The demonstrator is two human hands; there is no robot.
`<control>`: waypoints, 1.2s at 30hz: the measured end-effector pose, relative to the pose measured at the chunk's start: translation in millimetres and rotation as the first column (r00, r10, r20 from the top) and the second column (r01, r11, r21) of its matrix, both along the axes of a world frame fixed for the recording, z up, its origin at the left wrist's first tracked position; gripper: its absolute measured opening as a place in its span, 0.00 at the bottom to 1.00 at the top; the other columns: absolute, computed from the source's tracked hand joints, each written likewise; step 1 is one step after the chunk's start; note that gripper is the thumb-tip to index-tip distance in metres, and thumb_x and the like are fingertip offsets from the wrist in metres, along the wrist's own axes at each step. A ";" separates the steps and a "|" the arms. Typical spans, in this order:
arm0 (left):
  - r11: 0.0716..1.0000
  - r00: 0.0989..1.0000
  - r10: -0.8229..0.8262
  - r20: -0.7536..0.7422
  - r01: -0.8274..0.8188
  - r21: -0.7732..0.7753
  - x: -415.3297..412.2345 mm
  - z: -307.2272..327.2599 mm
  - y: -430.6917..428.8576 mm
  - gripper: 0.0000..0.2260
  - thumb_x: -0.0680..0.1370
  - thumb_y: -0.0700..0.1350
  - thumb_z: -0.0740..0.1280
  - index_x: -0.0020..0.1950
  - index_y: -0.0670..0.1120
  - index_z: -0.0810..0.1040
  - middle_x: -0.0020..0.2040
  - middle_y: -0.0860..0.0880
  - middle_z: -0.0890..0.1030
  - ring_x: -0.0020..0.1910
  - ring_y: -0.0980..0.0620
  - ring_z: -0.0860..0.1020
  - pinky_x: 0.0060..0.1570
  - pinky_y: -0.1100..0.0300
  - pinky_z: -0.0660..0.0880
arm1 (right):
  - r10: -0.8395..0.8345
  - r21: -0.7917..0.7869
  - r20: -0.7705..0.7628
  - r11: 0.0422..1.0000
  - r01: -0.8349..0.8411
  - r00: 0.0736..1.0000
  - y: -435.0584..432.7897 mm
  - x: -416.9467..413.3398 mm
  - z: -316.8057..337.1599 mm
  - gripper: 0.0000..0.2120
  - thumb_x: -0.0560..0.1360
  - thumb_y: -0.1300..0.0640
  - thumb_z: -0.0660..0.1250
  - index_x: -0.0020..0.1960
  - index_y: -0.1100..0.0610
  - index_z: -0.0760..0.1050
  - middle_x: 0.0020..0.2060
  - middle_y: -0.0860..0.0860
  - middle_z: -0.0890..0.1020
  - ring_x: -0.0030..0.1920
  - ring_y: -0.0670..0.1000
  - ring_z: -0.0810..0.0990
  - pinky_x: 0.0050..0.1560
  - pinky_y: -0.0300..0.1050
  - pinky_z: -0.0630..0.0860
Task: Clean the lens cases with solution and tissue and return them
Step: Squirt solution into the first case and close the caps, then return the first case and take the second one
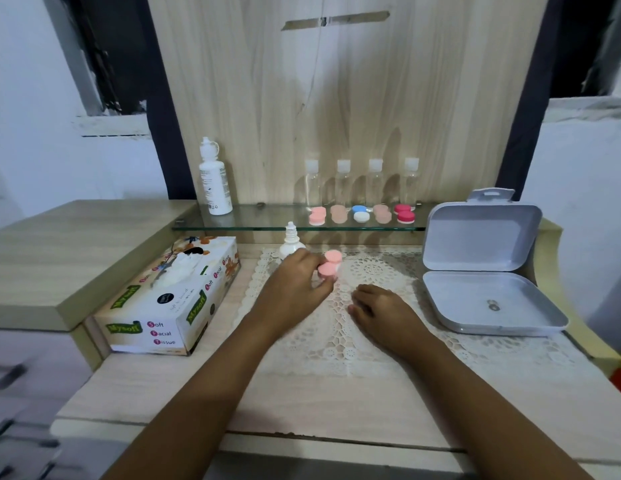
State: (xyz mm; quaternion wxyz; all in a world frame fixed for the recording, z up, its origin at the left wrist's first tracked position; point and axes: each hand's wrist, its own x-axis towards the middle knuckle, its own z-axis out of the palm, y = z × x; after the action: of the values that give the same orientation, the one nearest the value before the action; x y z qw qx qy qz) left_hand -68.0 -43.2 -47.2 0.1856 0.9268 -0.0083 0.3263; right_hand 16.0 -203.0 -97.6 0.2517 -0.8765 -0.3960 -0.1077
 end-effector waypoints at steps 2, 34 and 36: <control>0.999 0.997 0.042 0.063 -0.043 0.009 4.7 23.7 2.9 0.15 0.77 0.49 0.66 0.60 0.43 0.76 0.53 0.49 0.76 0.50 0.55 0.72 0.47 0.64 0.66 | 0.003 0.007 -0.003 1.000 -0.003 1.000 -0.6 0.6 -0.4 0.12 0.77 0.52 0.61 0.42 0.60 0.74 0.41 0.51 0.76 0.44 0.53 0.74 0.43 0.43 0.66; 0.901 0.855 0.154 -0.495 -0.327 -0.285 83.1 95.3 70.1 0.10 0.72 0.44 0.71 0.48 0.39 0.80 0.45 0.44 0.75 0.45 0.47 0.72 0.45 0.56 0.68 | -0.022 0.022 -0.004 1.000 0.022 1.000 -1.0 0.9 0.1 0.14 0.77 0.51 0.61 0.50 0.62 0.77 0.50 0.55 0.79 0.52 0.56 0.76 0.52 0.47 0.72; 0.900 0.856 0.158 -0.493 -0.330 -0.285 83.0 95.1 70.0 0.13 0.72 0.44 0.71 0.51 0.36 0.81 0.46 0.44 0.76 0.45 0.47 0.73 0.46 0.56 0.69 | -0.023 0.022 -0.001 0.999 0.023 1.000 -0.8 0.7 0.5 0.14 0.77 0.51 0.61 0.50 0.62 0.77 0.50 0.55 0.79 0.52 0.55 0.76 0.52 0.46 0.72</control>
State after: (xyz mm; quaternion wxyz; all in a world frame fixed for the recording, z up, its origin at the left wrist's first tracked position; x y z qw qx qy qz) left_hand 15.0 26.8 47.9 0.3046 0.9206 0.2152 0.1158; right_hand 16.6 -203.8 -97.1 0.2603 -0.8781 -0.3847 -0.1148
